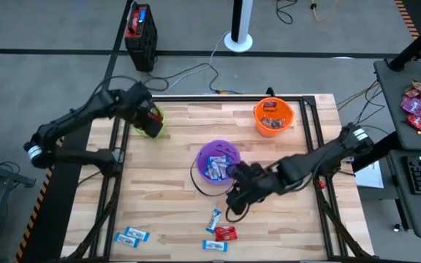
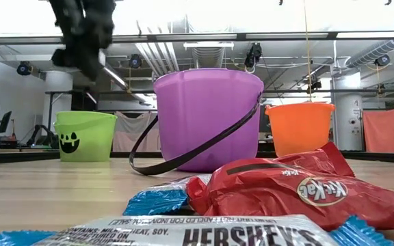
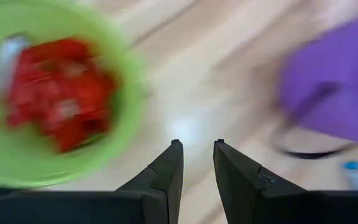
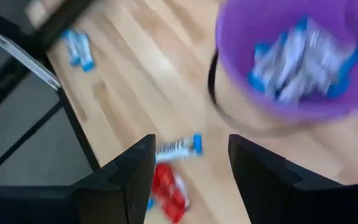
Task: Sort candy by brand, put in halloween buckets
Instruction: Put the white chocolate into the purple bucket
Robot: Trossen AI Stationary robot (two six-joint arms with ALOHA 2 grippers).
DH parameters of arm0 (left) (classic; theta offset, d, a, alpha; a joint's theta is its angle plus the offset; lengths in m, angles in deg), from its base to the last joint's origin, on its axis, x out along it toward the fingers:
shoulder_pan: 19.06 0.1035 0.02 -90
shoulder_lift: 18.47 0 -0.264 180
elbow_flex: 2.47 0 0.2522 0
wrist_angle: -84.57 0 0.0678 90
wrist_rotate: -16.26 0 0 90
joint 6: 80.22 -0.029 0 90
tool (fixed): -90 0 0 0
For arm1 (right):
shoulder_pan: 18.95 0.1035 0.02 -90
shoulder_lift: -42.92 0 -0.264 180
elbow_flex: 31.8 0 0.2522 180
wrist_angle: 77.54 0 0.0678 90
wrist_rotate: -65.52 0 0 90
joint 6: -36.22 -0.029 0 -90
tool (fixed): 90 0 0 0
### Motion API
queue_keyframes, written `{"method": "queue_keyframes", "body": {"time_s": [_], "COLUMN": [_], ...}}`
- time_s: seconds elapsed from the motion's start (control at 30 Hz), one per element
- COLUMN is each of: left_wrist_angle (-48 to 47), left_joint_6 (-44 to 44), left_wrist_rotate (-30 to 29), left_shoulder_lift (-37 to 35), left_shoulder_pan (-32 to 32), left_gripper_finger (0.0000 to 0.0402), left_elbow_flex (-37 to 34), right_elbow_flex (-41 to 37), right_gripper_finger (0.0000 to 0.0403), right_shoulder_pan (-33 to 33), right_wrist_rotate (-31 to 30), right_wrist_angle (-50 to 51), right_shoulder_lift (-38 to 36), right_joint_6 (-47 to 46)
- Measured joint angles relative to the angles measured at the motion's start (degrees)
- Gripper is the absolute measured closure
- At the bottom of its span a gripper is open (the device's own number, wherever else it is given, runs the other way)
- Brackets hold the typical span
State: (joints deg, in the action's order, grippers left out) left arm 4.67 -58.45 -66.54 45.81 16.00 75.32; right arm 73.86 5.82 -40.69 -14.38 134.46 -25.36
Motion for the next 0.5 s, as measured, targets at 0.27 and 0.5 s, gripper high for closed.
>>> {"method": "queue_keyframes", "body": {"time_s": [0.27,0.5], "left_wrist_angle": [9.49,7.65], "left_joint_6": [19.54,34.38], "left_wrist_rotate": [-12.82,-15.52], "left_shoulder_lift": [-6.79,-4.08], "left_shoulder_pan": [-35.57,-67.73], "left_gripper_finger": [0.0328,0.0328], "left_elbow_flex": [0.0,0.0], "right_elbow_flex": [-0.02,0.0], "right_gripper_finger": [0.0209,0.0209], "right_shoulder_pan": [2.83,2.84], "right_wrist_rotate": [16.59,21.1], "right_wrist_angle": [0.79,4.93], "right_shoulder_lift": [10.11,13.47], "right_joint_6": [-17.8,-17.69]}}
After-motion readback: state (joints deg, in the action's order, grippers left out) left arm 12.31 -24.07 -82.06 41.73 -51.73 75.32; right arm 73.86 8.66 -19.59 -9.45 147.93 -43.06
